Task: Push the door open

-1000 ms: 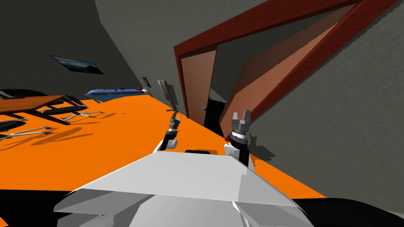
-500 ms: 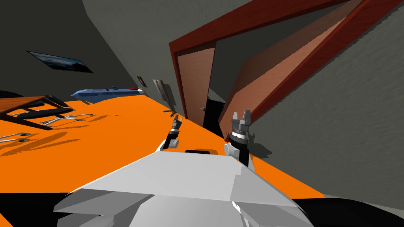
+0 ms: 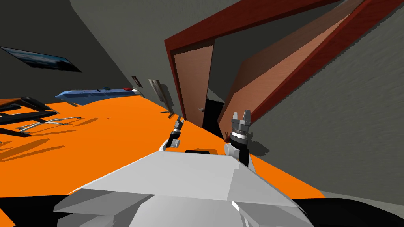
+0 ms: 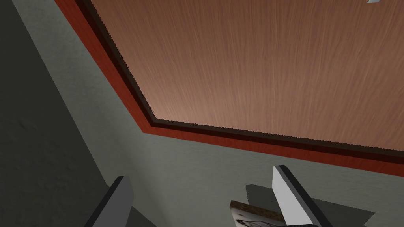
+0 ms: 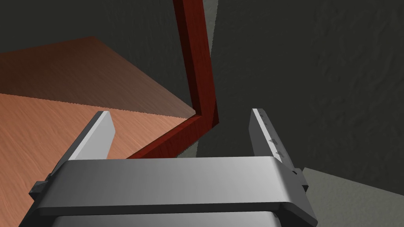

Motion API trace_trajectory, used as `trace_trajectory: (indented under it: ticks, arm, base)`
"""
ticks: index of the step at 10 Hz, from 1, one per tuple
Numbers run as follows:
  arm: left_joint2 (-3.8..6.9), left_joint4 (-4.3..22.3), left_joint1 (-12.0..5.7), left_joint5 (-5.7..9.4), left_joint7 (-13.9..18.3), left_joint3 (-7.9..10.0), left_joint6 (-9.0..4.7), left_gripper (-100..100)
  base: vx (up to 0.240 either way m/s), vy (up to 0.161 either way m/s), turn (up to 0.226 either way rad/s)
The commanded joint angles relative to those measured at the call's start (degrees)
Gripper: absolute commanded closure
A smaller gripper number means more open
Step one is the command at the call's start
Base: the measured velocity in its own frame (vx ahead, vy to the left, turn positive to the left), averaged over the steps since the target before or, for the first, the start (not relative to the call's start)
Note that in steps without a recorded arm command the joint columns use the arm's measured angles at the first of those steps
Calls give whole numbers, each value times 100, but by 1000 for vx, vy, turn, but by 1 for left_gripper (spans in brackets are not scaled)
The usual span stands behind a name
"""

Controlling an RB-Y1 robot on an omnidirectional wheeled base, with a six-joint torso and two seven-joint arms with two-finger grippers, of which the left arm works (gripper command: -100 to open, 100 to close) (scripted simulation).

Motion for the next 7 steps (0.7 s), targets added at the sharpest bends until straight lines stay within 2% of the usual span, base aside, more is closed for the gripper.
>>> trace_trajectory:
  ticks: [1, 7]
  arm:
    - [-5, 198, -71, -8, -1, -49, -34, -100]
    - [15, 1106, -453, -7, 33, -172, -194, -100]
  base:
    - [107, 0, -56]
    - [99, 11, -63]
